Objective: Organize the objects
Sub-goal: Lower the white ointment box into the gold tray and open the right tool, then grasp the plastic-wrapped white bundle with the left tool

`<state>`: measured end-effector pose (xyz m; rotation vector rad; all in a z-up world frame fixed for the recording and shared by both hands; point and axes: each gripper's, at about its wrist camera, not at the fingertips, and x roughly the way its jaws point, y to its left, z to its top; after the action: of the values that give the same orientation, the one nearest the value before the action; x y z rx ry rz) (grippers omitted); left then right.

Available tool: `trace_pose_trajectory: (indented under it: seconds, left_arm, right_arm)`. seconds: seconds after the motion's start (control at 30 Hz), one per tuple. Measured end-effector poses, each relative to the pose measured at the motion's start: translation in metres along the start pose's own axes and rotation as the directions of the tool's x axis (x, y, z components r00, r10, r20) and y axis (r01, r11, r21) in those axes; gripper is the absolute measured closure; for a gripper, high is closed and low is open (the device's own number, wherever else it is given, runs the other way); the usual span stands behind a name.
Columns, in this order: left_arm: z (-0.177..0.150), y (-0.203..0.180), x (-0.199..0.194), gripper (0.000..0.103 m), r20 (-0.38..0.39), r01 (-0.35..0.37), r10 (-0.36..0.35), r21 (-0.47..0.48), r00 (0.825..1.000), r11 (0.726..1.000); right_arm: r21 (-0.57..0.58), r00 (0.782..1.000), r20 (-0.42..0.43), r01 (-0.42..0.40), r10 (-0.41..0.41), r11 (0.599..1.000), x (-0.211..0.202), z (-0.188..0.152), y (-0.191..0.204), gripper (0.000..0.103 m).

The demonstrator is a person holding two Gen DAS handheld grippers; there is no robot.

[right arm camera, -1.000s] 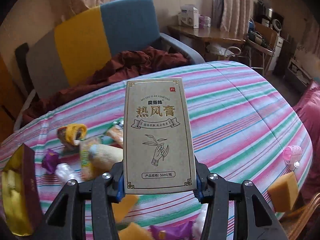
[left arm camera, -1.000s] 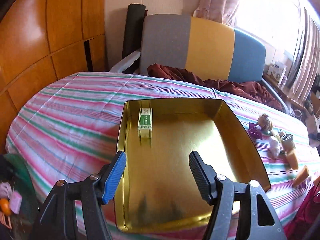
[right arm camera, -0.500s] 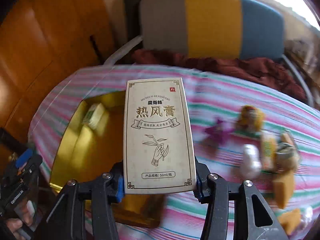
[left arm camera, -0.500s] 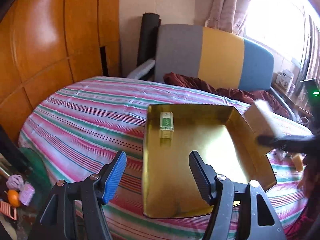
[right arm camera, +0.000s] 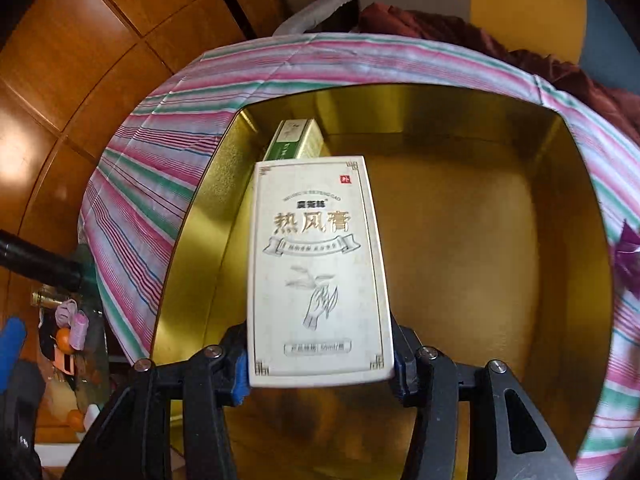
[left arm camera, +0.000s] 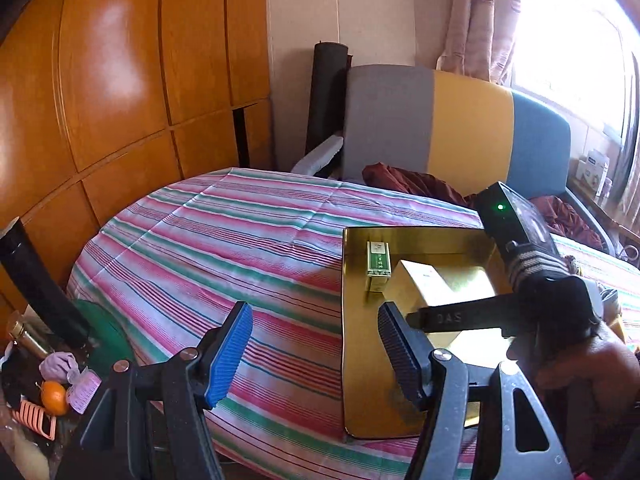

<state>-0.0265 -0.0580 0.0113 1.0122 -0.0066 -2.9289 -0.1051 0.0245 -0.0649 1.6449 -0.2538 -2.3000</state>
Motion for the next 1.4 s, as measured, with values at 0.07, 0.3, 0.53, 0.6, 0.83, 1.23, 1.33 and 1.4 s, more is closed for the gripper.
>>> trace_pose_trajectory:
  seconds: [0.07,0.3,0.53,0.6,0.83,1.23,1.33,1.4]
  left_arm:
    - [0.000,0.002,0.001,0.037,-0.003,-0.004,0.004,-0.003,1.000,1.000]
    - [0.001,-0.002,-0.004,0.037,0.014,-0.010,0.009,0.009,1.000,1.000]
    - [0.002,-0.012,-0.010,0.037,0.023,0.015,-0.016,0.037,1.000,0.999]
    - [0.001,-0.016,-0.010,0.037,0.021,0.025,-0.026,0.047,0.999,0.999]
    - [-0.001,-0.040,-0.010,0.037,-0.007,0.116,-0.116,0.087,0.993,0.989]
    - [0.002,-0.136,-0.016,0.040,-0.072,0.322,-0.314,0.250,0.947,0.913]
    - [0.002,-0.168,-0.017,0.040,-0.106,0.373,-0.357,0.291,0.928,0.881]
    - [0.003,-0.191,-0.016,0.042,-0.144,0.427,-0.402,0.304,0.904,0.851]
  right_arm:
    - [0.018,0.999,-0.003,-0.048,0.048,0.999,0.004,0.001,0.002,0.046]
    - [-0.006,0.990,0.036,-0.139,0.139,0.990,-0.013,-0.015,0.002,0.042]
    - [-0.043,0.991,0.128,-0.043,0.048,0.998,-0.055,-0.038,-0.021,0.039]
    - [-0.045,0.988,0.156,-0.015,0.022,0.999,-0.069,-0.044,-0.029,0.037]
    - [0.006,0.962,0.260,0.087,-0.085,0.996,-0.122,-0.066,-0.081,0.026]
    - [0.381,0.852,0.352,0.249,-0.388,0.890,-0.235,-0.119,-0.254,0.015]
    - [0.507,0.812,0.344,0.261,-0.471,0.821,-0.258,-0.134,-0.305,0.011]
    - [0.581,0.785,0.331,0.269,-0.525,0.768,-0.265,-0.144,-0.336,0.011]
